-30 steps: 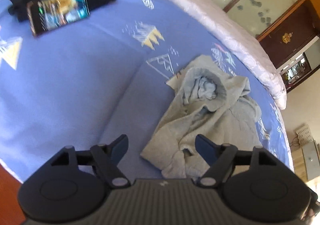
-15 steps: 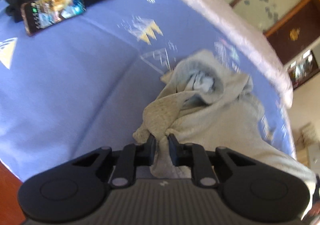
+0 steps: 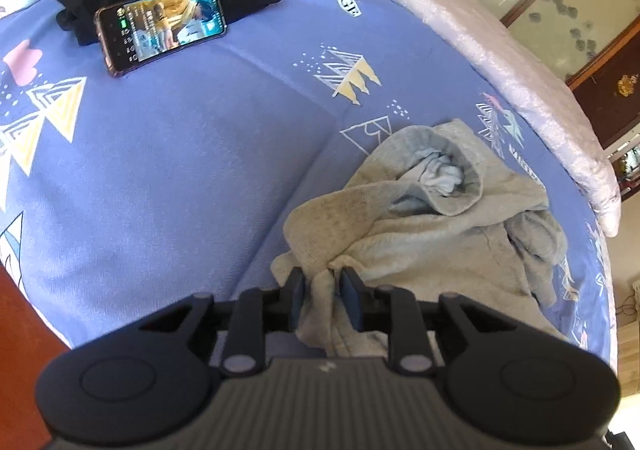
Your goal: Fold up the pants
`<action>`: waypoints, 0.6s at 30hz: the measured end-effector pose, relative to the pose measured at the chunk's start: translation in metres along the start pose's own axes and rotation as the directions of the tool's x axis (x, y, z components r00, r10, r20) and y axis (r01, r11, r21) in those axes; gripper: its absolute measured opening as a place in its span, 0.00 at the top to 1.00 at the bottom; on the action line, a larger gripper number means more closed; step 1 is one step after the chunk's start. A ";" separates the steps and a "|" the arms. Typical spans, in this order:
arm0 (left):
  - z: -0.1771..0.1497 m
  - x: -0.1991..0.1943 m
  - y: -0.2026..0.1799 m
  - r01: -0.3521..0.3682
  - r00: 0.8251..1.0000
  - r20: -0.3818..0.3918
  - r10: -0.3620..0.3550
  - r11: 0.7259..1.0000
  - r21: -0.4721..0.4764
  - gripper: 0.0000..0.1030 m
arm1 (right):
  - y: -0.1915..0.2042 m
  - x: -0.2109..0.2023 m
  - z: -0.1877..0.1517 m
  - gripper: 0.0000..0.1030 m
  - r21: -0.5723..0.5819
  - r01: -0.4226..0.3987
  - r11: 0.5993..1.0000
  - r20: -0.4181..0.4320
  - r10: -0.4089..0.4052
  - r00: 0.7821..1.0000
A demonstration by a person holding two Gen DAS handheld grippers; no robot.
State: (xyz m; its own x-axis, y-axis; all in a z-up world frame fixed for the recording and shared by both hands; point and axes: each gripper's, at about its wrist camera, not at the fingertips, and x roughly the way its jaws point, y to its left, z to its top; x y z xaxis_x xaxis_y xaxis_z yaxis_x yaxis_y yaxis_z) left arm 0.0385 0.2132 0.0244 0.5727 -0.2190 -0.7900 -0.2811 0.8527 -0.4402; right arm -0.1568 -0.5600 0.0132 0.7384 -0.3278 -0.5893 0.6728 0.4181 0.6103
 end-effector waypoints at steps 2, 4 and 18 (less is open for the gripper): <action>-0.002 0.002 -0.002 -0.010 1.000 -0.005 0.010 1.000 0.006 0.77 | 0.009 0.018 0.006 0.58 -0.015 0.001 1.000 -0.007 -0.001 1.000; -0.005 0.006 -0.002 -0.027 0.999 -0.017 0.027 1.000 0.011 0.78 | 0.017 0.036 0.012 0.58 -0.034 0.002 0.999 -0.016 -0.003 1.000; -0.015 0.009 -0.012 -0.094 0.993 -0.055 0.101 0.989 0.111 0.74 | 0.021 0.038 0.037 0.85 -0.207 0.272 0.940 0.155 -0.243 0.958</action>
State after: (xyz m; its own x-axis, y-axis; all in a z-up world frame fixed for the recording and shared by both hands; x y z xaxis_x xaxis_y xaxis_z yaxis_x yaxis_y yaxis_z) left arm 0.0355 0.1942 0.0163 0.4983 -0.1575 -0.8526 -0.2467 0.9170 -0.3135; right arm -0.1129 -0.5945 0.0236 0.5508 -0.5466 -0.6307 0.8235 0.4790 0.3040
